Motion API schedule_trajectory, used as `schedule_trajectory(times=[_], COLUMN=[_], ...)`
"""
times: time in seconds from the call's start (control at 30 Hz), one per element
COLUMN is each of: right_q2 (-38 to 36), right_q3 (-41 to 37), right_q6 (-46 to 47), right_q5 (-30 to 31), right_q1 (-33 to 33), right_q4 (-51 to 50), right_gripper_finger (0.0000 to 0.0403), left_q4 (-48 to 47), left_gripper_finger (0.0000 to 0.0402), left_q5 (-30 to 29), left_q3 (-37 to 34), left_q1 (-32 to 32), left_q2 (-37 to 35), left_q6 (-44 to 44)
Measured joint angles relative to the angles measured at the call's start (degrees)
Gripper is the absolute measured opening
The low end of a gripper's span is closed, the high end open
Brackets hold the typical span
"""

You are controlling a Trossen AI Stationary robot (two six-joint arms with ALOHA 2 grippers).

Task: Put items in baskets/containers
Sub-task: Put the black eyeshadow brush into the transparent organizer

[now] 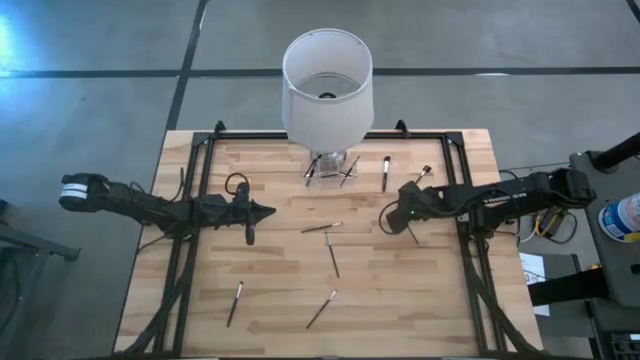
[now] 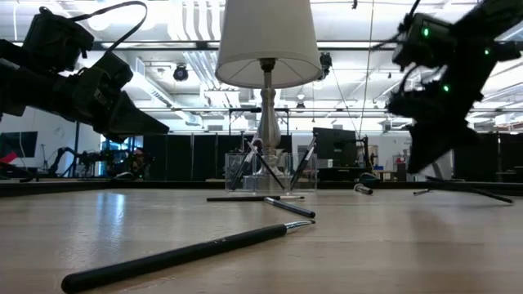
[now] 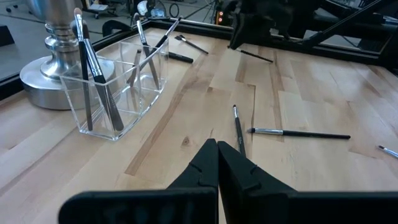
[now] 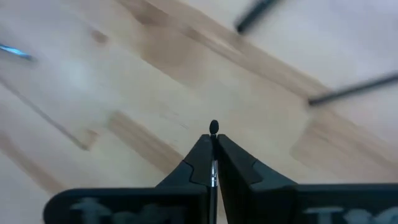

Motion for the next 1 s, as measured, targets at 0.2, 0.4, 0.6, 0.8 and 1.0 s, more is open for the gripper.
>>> schedule_trajectory(times=[0.2, 0.4, 0.6, 0.8, 1.0], right_q2=[0.0, -0.1, 0.1, 4.1, 15.1], right_q3=[4.5, 8.4, 8.0, 6.1, 5.8], right_q6=[-2.7, -4.4, -13.3, -26.7, -40.3], right_q5=[3.9, 10.4, 19.7, 25.9, 29.1], right_q1=[4.1, 8.1, 12.1, 13.5, 13.2], right_q4=[0.6, 1.7, 18.5, 42.6, 69.9], right_gripper_finger=[0.0009, 0.0009, 0.0009, 0.0009, 0.0009], left_q4=[0.0, -0.3, -0.3, -0.3, -0.3], left_gripper_finger=[0.0, 0.0, 0.0, 0.0, 0.0], left_q5=[0.0, 0.0, 0.0, 0.0, 0.0], left_q3=[0.0, 0.0, 0.0, 0.0, 0.0], left_q1=[0.0, 0.0, 0.0, 0.0, 0.0], left_q2=[0.0, 0.0, 0.0, 0.0, 0.0], left_q6=[0.0, 0.0, 0.0, 0.0, 0.0])
